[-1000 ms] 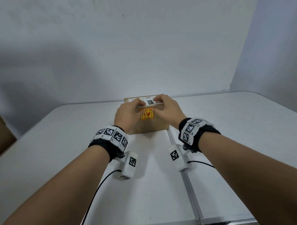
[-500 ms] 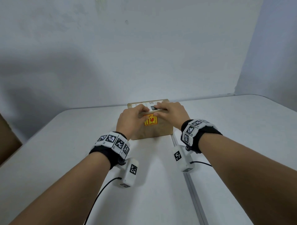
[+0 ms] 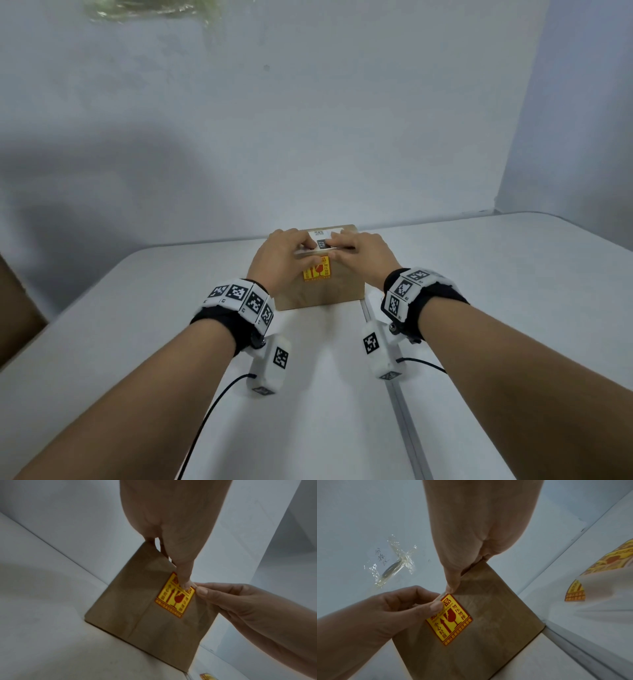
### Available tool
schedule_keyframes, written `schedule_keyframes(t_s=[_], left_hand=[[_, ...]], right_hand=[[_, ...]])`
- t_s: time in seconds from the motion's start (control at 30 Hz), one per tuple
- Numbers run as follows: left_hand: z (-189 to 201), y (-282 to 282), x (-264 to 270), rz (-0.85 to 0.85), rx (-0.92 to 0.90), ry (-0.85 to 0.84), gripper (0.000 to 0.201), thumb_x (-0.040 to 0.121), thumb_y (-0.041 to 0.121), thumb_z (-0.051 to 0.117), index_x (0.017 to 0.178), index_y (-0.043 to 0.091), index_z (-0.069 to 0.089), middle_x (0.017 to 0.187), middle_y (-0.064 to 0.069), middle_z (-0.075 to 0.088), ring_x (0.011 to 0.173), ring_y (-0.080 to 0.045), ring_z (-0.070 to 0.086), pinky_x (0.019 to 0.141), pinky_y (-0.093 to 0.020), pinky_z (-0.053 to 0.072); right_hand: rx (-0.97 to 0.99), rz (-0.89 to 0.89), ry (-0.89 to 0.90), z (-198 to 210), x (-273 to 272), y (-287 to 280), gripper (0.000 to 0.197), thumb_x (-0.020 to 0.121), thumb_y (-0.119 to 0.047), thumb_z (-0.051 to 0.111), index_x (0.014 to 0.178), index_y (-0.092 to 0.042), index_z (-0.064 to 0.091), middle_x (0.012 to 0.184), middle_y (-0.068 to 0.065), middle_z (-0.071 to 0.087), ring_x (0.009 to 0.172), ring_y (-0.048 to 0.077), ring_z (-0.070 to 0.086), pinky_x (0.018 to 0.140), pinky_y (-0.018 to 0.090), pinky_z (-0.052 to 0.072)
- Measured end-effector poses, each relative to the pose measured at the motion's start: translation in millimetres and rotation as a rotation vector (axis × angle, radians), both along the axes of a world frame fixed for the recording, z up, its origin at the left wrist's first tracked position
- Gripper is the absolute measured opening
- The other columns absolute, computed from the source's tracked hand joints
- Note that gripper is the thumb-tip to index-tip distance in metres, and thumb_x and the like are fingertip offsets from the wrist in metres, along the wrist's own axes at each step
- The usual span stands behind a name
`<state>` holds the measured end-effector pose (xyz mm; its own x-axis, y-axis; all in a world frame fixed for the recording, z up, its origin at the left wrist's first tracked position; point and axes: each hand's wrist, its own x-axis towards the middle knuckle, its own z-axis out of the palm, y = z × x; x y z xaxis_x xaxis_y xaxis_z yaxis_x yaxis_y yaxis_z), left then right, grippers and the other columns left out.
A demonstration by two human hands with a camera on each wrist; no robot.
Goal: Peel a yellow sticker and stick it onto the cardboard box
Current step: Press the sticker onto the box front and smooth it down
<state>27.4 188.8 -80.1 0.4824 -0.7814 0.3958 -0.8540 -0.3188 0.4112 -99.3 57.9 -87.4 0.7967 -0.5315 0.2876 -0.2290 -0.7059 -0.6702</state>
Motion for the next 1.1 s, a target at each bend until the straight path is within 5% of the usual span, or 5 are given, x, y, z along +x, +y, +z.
schedule_keyframes(t_s=[0.13,0.3,0.6,0.83,1.1], left_hand=[[9,12,5,-0.036,0.043,0.073,0.030,0.080,0.032,0.071,0.110,0.028,0.070,0.095,0.011,0.063,0.093,-0.007,0.053,0.086,-0.023,0.043],[17,20,10,-0.091,0.186,0.019,0.038,0.084,0.029,0.068,0.122,0.030,0.064,0.126,0.004,0.065,0.114,-0.014,0.058,0.091,-0.018,0.040],[14,22,-1,-0.063,0.113,0.051,0.035,0.086,0.021,0.064,0.121,0.024,0.065,0.125,0.000,0.066,0.113,-0.014,0.059,0.087,-0.015,0.039],[12,18,5,-0.050,0.113,0.075,0.035,0.086,0.019,0.064,0.121,0.025,0.066,0.126,0.002,0.066,0.116,-0.015,0.057,0.092,-0.016,0.039],[5,13,5,-0.016,0.140,0.031,0.037,0.085,0.021,0.062,0.121,0.028,0.064,0.120,0.003,0.067,0.111,-0.016,0.059,0.089,-0.021,0.043]], right_hand=[[0.004,-0.005,-0.005,-1,-1,1,0.036,0.089,-0.032,0.062,0.124,-0.025,0.066,0.138,-0.003,0.060,0.135,0.013,0.047,0.115,0.034,0.034],[-0.040,-0.025,0.003,0,-2,5,0.036,0.090,-0.031,0.061,0.126,-0.026,0.065,0.143,-0.004,0.054,0.138,0.013,0.044,0.116,0.032,0.032],[-0.331,-0.011,0.141,-3,1,5,0.061,0.083,-0.048,0.063,0.137,-0.022,0.050,0.141,-0.002,0.053,0.130,0.018,0.049,0.108,0.033,0.038],[-0.596,-0.058,0.243,-12,16,8,0.070,0.079,-0.043,0.067,0.138,-0.016,0.042,0.144,0.001,0.047,0.135,0.021,0.040,0.112,0.036,0.031],[-0.647,-0.134,0.228,-18,23,12,0.062,0.070,-0.032,0.070,0.126,-0.016,0.048,0.130,0.005,0.050,0.128,0.025,0.042,0.104,0.034,0.036]])
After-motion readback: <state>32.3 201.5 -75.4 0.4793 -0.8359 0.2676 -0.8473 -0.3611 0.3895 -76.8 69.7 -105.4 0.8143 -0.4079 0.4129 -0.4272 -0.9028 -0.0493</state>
